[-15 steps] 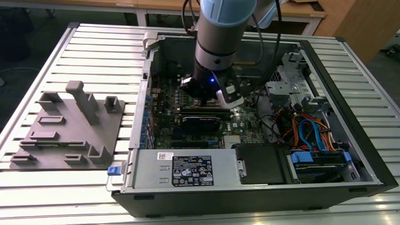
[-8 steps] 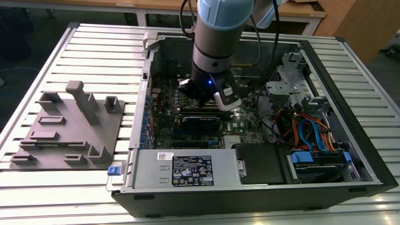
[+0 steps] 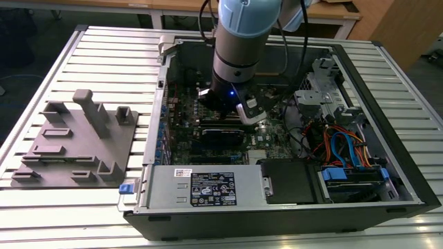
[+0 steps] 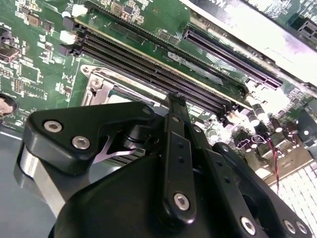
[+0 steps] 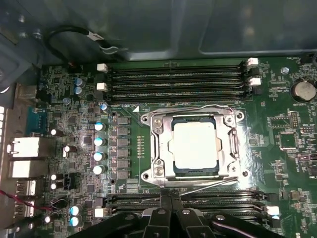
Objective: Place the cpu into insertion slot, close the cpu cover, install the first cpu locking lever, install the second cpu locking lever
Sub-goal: 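Install the second cpu locking lever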
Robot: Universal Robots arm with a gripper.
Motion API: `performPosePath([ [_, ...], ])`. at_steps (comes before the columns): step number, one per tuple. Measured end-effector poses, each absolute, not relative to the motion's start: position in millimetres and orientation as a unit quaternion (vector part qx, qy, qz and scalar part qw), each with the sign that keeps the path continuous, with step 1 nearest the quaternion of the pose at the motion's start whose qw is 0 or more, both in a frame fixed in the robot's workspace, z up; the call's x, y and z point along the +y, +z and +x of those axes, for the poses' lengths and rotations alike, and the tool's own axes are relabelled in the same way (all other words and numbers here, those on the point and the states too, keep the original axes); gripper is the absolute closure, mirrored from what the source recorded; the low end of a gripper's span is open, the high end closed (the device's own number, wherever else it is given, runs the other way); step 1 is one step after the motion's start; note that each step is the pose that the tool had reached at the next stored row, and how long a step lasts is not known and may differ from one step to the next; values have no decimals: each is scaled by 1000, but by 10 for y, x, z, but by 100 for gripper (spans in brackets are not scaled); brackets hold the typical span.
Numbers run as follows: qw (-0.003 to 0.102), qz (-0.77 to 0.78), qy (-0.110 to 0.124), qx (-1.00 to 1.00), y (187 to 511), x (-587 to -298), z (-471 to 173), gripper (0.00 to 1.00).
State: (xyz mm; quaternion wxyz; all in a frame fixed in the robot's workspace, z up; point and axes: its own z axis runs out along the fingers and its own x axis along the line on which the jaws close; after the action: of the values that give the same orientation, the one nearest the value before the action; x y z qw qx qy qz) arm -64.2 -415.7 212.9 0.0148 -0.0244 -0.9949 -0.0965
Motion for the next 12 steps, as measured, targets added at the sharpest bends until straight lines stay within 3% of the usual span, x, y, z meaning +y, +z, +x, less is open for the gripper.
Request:
performPosePath([
  [12, 15, -24, -107, -994, 2052, -4193, -769, 90],
])
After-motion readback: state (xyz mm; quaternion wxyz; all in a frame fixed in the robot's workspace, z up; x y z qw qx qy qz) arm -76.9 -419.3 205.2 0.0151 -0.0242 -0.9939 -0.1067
